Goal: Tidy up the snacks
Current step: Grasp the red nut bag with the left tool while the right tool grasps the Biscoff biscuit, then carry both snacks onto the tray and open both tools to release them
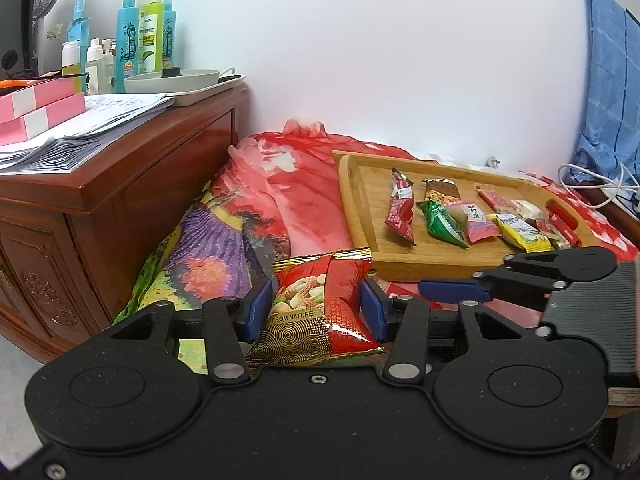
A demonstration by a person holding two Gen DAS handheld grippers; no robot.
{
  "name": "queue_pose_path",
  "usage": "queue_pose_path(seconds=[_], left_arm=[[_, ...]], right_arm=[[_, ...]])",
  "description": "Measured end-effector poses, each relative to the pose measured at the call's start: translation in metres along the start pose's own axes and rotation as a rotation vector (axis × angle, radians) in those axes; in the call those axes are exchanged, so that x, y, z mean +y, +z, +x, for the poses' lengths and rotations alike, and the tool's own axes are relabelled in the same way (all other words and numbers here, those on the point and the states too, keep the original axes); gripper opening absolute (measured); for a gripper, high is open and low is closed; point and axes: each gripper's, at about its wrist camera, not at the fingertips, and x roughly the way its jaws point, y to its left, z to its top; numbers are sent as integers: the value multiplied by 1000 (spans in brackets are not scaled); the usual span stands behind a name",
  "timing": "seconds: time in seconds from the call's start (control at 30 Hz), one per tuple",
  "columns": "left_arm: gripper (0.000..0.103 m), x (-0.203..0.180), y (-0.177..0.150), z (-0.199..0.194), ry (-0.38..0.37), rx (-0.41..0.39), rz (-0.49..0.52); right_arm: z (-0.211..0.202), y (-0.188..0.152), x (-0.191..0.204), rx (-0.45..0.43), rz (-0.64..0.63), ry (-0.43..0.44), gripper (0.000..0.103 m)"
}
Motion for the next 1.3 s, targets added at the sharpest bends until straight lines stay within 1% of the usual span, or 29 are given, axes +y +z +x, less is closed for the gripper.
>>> queue_pose_path(seconds=[0.2,0.33,0.67,0.87,1.0,1.3], left_arm=[[46,-8,2,-1,-14,-9,6],[46,-12,4,-4,-23,-31,11],[46,-24,5,-1,-31,-35,11],[46,-39,9,3,-34,-39,30],[46,-50,15,5,-56,-39,33],[46,-72,23,6,-73,-41,65]], right_arm=[[-15,-1,-9,-23,41,-29,44],[-24,-3,-16,-40,63,-51,44],[-45,-10,-34,-71,114,-94,44],[-56,-15,-45,-93,142,-119,44],[-61,-18,-52,-100,161,-135,44],[-76,-24,-72,-123,208,-181,44]])
